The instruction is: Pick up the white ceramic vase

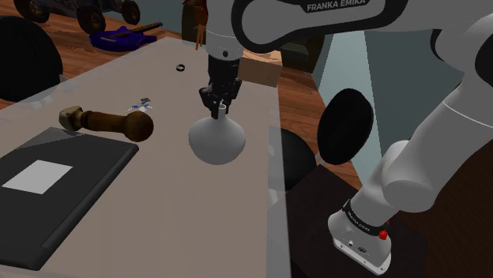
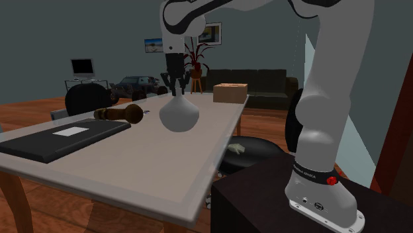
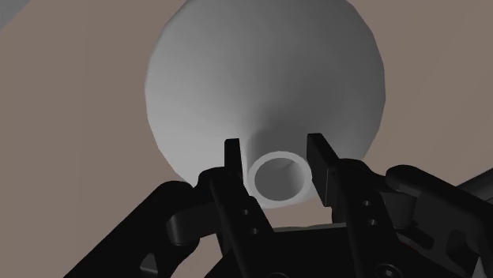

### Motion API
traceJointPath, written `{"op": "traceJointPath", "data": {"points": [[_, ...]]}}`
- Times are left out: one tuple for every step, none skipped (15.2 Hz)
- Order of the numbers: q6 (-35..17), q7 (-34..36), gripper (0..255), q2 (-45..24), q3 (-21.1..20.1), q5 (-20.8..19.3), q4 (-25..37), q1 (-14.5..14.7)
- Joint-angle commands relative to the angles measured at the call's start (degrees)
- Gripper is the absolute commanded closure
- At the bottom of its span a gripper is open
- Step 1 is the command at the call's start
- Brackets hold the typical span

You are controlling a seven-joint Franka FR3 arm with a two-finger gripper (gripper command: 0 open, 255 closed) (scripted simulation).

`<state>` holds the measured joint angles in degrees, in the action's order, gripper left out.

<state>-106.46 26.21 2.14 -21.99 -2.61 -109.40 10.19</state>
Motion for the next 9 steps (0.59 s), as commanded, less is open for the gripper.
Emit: {"op": "traceJointPath", "data": {"points": [[-0.01,0.00,255,-0.04,0.00,0.00,-0.02,0.00],[-0.01,0.01,255,-0.05,-0.01,0.00,0.00,0.01],[-0.02,0.02,255,-0.05,-0.01,0.00,-0.01,0.01],[-0.02,0.02,255,-0.05,-0.01,0.00,-0.02,0.01],[-0.14,0.06,255,-0.10,-0.03,-0.02,-0.10,0.02],[0.61,-0.01,255,-0.01,-0.02,0.02,0.57,0.02],[1.37,-0.07,255,0.08,-0.01,0.07,1.25,0.01],[2.13,-0.12,255,0.13,0.00,0.09,1.96,0.01],[2.89,-0.17,255,0.18,0.01,0.12,2.68,0.00]]}}
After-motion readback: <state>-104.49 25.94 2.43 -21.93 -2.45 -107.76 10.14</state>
